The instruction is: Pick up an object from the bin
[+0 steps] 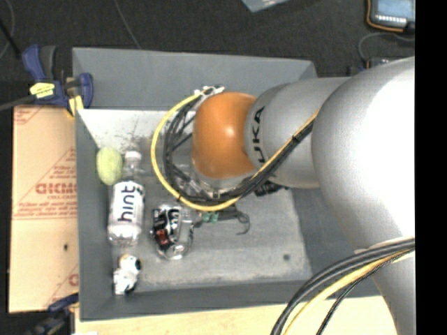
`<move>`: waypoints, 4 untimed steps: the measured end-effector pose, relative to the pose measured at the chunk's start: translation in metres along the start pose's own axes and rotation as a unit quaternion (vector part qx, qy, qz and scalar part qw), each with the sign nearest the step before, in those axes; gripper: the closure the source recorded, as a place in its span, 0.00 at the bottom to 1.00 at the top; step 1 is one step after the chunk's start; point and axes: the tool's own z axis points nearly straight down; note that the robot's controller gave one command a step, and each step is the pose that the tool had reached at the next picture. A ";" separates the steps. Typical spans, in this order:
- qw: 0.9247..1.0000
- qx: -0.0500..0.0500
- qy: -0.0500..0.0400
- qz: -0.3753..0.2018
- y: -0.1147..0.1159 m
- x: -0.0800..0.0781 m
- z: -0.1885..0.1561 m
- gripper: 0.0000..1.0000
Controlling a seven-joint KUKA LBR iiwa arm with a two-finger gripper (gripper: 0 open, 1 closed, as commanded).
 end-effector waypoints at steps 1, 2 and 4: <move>0.998 -0.001 -0.002 0.060 0.000 -0.001 0.010 0.00; 0.999 0.000 -0.001 0.042 -0.001 -0.001 0.014 0.00; 1.000 -0.003 -0.005 -0.027 -0.006 -0.028 0.021 1.00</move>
Offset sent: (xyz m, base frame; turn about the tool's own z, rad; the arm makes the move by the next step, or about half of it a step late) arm -0.0005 0.0178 -0.0306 0.0975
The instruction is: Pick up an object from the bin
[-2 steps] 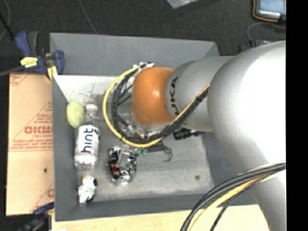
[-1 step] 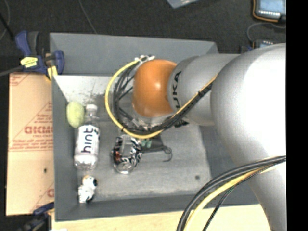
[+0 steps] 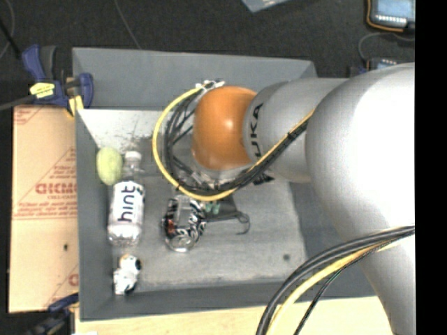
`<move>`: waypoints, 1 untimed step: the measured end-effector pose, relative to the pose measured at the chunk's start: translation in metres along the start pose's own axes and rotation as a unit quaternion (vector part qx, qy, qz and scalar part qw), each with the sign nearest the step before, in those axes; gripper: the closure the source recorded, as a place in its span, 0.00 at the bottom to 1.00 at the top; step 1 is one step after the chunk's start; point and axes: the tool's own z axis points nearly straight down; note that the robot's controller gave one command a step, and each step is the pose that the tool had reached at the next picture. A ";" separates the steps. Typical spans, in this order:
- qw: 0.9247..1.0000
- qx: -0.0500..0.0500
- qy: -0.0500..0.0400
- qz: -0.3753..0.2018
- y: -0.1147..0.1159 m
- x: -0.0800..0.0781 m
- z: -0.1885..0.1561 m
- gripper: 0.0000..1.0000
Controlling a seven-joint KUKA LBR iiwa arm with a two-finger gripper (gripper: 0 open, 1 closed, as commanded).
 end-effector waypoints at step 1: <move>1.000 0.000 0.000 -0.003 -0.005 0.001 -0.023 1.00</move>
Offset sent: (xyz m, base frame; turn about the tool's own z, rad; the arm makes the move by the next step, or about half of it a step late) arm 0.0010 -0.0171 0.0054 -0.0215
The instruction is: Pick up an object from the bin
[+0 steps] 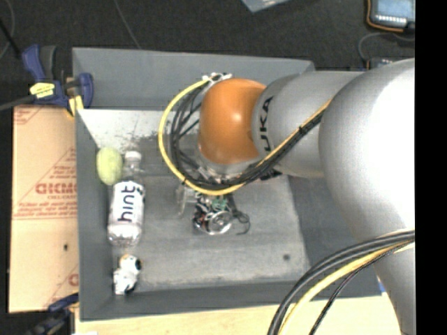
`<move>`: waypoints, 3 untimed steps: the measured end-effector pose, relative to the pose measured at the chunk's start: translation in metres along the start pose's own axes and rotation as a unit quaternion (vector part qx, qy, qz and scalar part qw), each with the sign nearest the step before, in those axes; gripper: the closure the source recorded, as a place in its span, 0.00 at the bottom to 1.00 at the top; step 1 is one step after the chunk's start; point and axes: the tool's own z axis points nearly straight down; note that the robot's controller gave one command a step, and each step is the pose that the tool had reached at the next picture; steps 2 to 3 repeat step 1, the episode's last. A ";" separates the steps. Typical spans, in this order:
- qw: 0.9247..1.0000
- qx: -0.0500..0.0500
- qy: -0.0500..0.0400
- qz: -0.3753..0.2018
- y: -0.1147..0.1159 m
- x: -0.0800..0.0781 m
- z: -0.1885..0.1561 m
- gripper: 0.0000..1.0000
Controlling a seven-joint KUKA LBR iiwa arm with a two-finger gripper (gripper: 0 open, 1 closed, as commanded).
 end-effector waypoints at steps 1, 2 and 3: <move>1.000 -0.001 -0.004 -0.002 -0.003 -0.003 -0.017 1.00; 1.000 -0.001 -0.004 -0.002 -0.003 -0.003 -0.017 1.00; 1.000 -0.001 -0.004 -0.002 -0.003 -0.003 -0.017 1.00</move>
Offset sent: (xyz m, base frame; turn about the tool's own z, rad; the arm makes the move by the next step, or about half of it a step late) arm -0.0033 -0.0808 -0.0258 0.0469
